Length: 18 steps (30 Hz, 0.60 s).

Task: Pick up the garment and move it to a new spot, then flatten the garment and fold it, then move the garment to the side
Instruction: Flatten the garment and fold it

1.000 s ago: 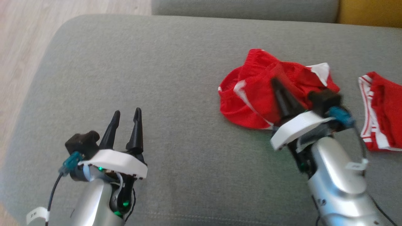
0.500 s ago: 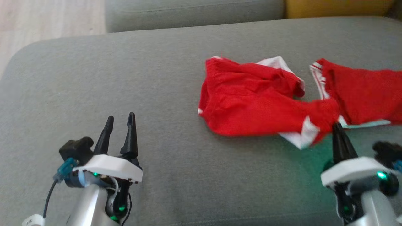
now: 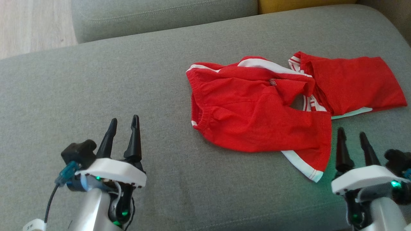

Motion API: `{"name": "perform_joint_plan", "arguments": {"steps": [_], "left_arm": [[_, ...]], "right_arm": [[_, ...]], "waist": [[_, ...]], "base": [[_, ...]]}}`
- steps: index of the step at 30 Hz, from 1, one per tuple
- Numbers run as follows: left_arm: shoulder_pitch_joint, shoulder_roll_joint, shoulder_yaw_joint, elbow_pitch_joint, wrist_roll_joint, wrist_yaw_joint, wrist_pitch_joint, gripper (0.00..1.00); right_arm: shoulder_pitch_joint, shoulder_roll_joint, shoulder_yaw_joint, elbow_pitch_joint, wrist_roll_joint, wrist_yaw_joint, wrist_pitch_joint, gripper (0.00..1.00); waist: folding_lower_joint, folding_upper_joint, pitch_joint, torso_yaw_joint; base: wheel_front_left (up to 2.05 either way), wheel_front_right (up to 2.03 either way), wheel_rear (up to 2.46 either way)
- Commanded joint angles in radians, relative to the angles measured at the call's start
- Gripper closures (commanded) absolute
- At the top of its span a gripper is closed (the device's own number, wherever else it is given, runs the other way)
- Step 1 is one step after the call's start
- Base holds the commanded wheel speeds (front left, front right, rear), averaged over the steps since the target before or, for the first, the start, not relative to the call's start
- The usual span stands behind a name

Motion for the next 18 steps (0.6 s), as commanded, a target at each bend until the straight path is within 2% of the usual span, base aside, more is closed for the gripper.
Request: {"name": "perform_joint_plan", "arguments": {"steps": [1, 6, 10, 18], "left_arm": [[-0.028, 0.008, 0.028, -0.028, 0.012, -0.006, -0.012, 0.0], [-0.025, 0.008, 0.023, -0.03, 0.014, -0.009, -0.012, 0.0], [-0.023, 0.008, 0.02, -0.03, 0.013, -0.01, -0.012, 0.0], [-0.024, 0.008, 0.01, -0.028, 0.015, -0.014, -0.012, 0.0]], "right_arm": [[-0.002, -0.005, 0.054, -0.073, -0.009, 0.002, -0.021, 0.0], [0.103, -0.005, 0.119, -0.167, -0.003, 0.002, -0.045, 0.0], [0.16, -0.005, 0.156, -0.193, -0.038, 0.002, -0.055, 0.0], [0.216, -0.005, 0.194, -0.166, -0.061, 0.002, -0.024, 0.0]], "waist": [[0.0, 0.0, -0.001, 0.0], [0.0, 0.0, 0.003, -0.004], [0.0, 0.0, 0.006, -0.007], [0.0, 0.0, 0.009, -0.011]], "base": [[0.0, 0.0, 0.0], [0.0, 0.0, 0.0], [0.0, 0.0, 0.0], [0.0, 0.0, 0.0]]}}
